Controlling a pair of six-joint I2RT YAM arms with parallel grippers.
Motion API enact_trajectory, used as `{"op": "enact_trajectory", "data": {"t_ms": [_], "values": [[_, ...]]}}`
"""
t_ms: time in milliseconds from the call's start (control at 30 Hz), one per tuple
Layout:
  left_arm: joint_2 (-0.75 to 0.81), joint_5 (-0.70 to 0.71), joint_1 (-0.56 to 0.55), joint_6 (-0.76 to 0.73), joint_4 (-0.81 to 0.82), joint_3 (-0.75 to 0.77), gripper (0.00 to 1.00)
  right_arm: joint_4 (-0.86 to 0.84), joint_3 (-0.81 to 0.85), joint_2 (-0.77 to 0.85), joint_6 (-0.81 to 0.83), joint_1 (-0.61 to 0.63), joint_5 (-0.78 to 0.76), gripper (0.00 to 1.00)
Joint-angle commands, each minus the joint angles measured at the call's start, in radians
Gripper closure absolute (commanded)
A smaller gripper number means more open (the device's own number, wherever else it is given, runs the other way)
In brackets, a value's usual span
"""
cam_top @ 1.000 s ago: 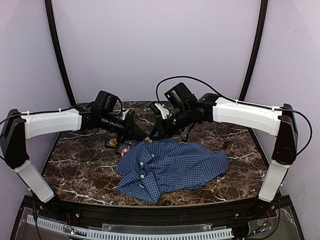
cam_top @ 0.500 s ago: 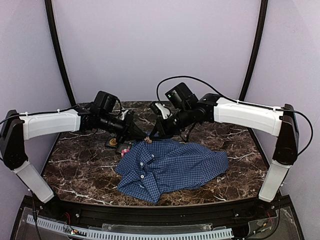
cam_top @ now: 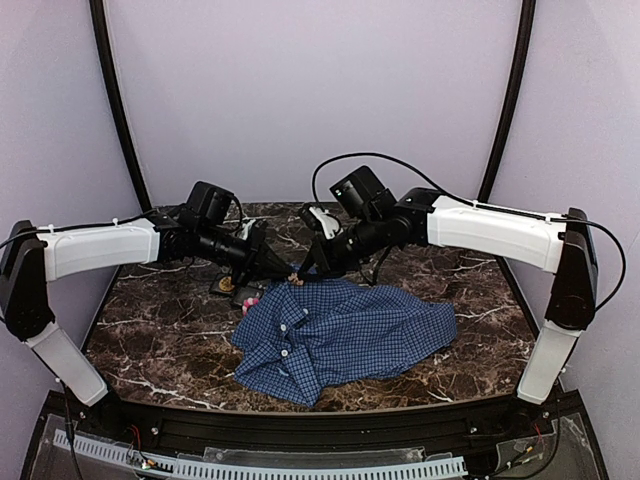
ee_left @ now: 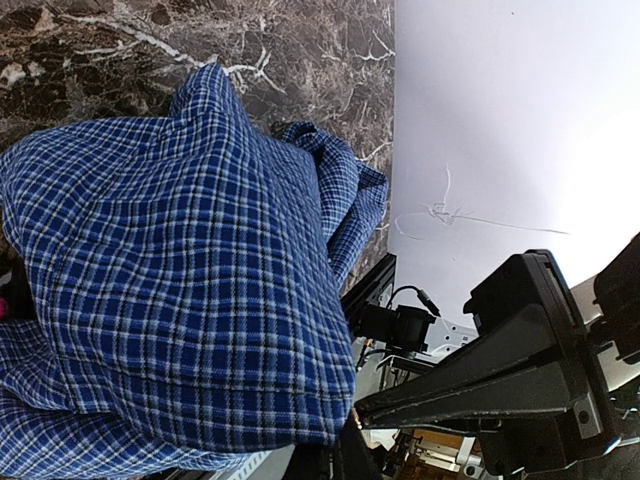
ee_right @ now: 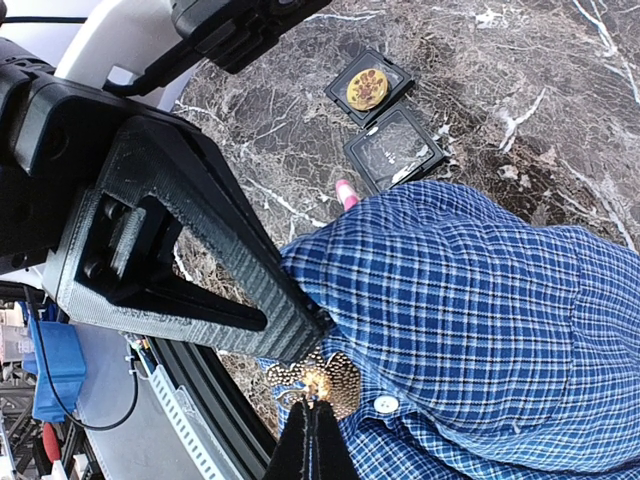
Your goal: Remove the brooch from the garment
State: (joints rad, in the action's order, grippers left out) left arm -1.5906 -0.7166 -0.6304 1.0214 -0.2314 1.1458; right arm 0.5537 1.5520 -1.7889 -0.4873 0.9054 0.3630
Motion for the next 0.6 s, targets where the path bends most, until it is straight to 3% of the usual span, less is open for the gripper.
{"op": "enact_trajectory", "data": {"t_ms": [0,567], "values": [[0.042,0.004,0.000,-0.001,0.019,-0.008,0.99,-0.029,0.003,0.007,0.006,0.013,0.005,1.00],[0.037,0.004,-0.001,-0.008,0.007,0.008,0.99,-0.013,0.039,-0.030,0.014,0.015,0.007,1.00]]}}
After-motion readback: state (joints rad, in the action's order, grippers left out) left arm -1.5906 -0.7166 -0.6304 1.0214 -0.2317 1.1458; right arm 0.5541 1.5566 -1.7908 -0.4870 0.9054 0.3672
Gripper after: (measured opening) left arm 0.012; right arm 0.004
